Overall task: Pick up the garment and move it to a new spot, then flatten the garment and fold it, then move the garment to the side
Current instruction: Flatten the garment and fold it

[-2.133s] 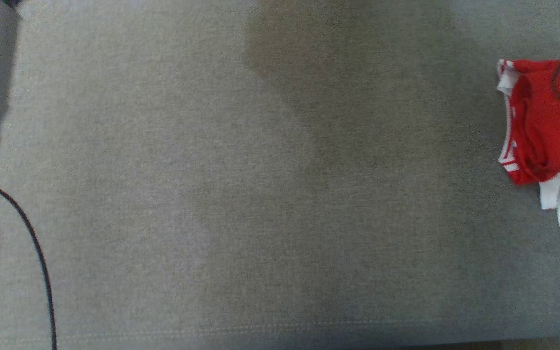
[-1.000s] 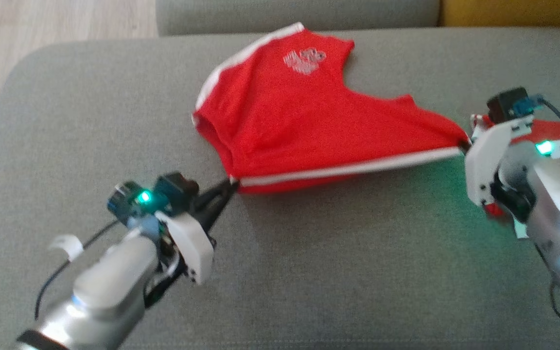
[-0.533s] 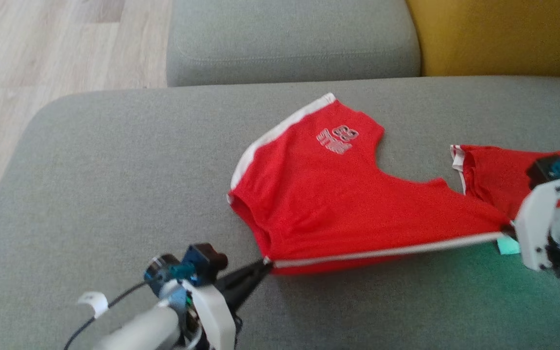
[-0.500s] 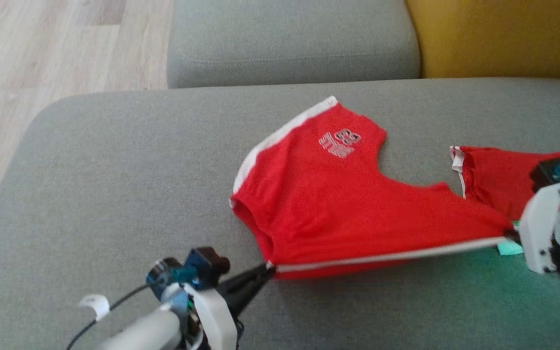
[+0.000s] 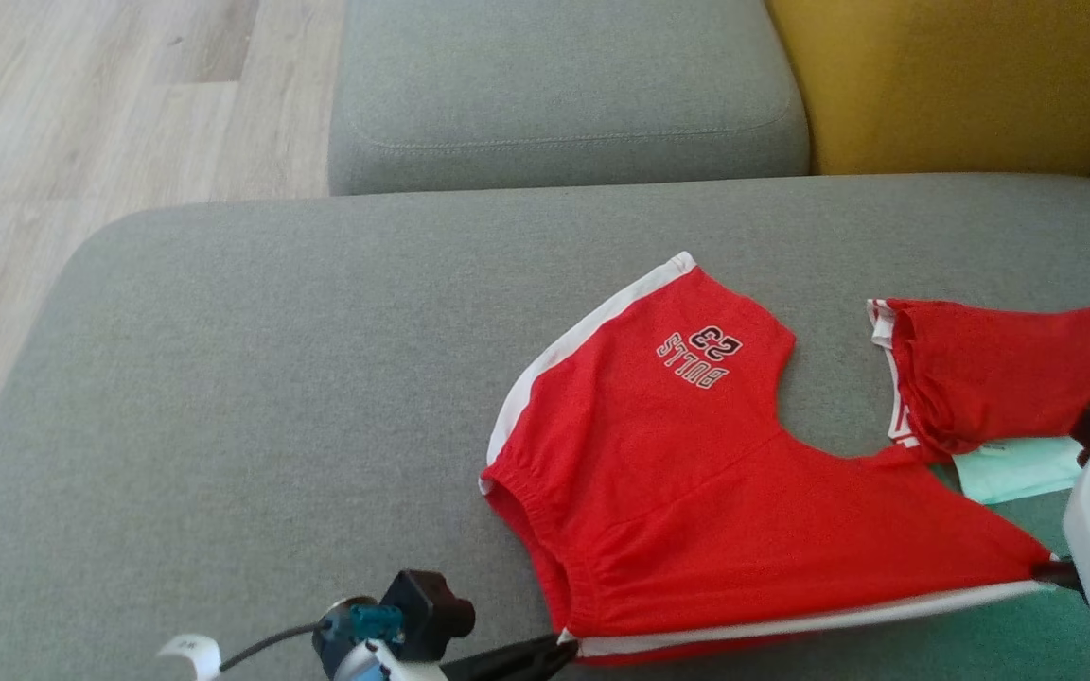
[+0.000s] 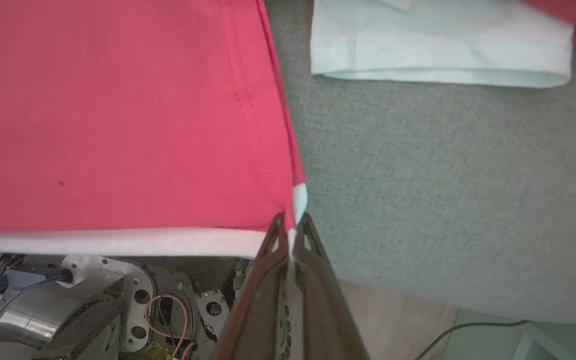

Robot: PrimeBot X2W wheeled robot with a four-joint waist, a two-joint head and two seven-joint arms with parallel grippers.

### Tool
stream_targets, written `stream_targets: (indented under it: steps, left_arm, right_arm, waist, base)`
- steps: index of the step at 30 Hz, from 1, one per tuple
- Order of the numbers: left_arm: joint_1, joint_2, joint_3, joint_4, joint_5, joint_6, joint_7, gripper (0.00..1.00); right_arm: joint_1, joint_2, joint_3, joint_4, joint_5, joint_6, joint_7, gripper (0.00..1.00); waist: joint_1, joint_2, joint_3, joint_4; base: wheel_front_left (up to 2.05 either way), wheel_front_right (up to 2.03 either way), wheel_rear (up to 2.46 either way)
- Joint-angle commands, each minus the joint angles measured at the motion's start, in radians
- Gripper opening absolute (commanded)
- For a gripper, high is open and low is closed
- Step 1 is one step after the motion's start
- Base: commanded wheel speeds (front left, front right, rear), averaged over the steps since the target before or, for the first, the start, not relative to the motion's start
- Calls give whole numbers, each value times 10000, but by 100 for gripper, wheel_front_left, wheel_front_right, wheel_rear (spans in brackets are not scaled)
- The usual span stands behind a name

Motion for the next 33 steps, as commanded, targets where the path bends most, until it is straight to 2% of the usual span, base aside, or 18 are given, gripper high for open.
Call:
stream_targets:
  steps: [1,7,14,26,33]
  left_arm:
    - [-371,346,419,-317,-85,96,-34,0]
    - [-625,321,707,-729,-42,368,-174,0]
    - [-1257,110,941,-822,391,542,-438,0]
    - [-2403,-687,1119,-391,469,278,-856,0]
    - [-3192,-1372,1102,500,355,121,-1109,0]
  right_arm:
    - [-98,-625,-302,-262,-81,-9,66,0]
    - [-59,-263,-1540,-935,-714,-9,478,0]
    - [-688,630,-3012,-1275,-1615,-9,1265,0]
    - [-2906,2047,-4666,-1093,-3436,-9,2886,0]
    - [-4259,2409,-4902,-660,-4785,-9,2974,0]
  waist:
    - [1,-1,28,33]
    - [1,-1,246,352]
    - [1,-1,571,931]
    - [1,-1,1924,2124]
    - [1,-1,2836,2763]
  base:
    - [0,0,0]
    - [0,0,0]
    - [0,0,0]
    - [0,0,0]
    - [0,0,0]
